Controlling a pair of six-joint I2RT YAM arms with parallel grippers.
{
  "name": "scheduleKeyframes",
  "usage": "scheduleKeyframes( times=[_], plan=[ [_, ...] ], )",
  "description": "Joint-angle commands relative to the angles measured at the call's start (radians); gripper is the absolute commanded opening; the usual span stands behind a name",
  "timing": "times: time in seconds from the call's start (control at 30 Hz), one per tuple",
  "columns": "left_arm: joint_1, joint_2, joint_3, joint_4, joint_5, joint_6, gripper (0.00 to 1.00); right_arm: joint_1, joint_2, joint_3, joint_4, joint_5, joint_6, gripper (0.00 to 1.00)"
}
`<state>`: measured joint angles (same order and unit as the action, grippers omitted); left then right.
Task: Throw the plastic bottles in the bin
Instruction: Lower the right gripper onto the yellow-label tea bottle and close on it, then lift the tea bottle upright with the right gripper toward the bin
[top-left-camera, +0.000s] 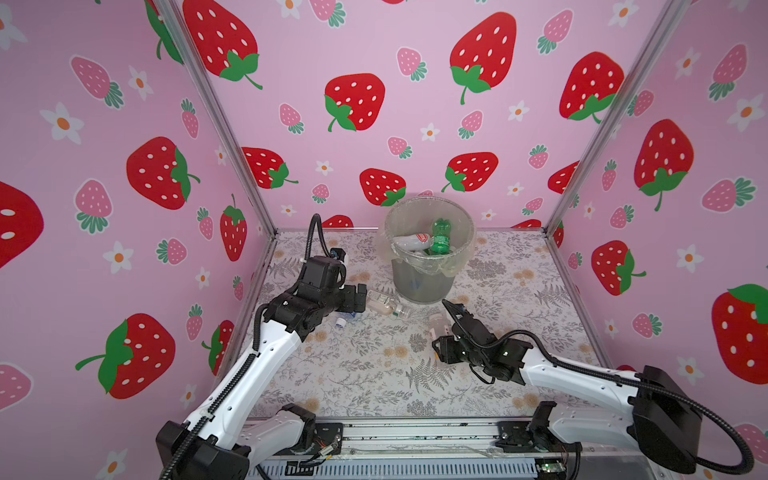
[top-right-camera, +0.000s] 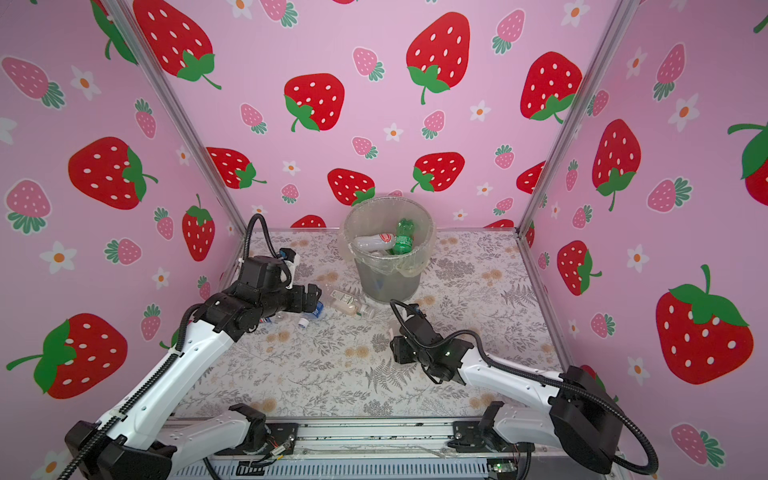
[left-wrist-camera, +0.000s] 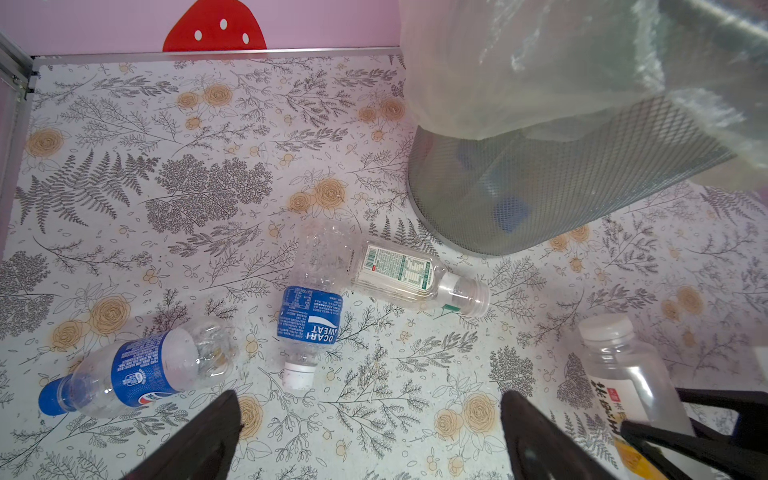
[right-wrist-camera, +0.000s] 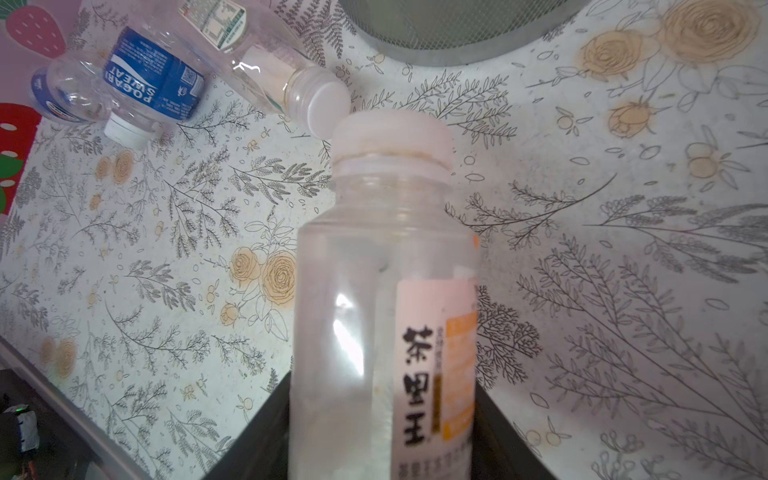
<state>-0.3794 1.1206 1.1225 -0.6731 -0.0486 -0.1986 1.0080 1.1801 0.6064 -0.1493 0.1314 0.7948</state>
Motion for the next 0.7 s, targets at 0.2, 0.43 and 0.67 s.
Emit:
scheduleKeyframes(
  times=[0.2, 0.43, 0.67],
  plan=[
    [0.005, -0.004, 0.023, -0.019, -0.013, -0.002, 0.99, 0.007, -0.112, -0.008, -0.109, 0.100, 0.034, 0.55],
    [0.005, 0.002, 0.023, -0.019, -0.014, -0.001, 0.99, -0.015, -0.166, 0.033, -0.176, 0.174, -0.004, 0.56],
    [0.006, 0.010, 0.021, -0.018, -0.018, 0.000, 0.99, -0.081, -0.184, 0.083, -0.245, 0.198, -0.070, 0.57]
  ],
)
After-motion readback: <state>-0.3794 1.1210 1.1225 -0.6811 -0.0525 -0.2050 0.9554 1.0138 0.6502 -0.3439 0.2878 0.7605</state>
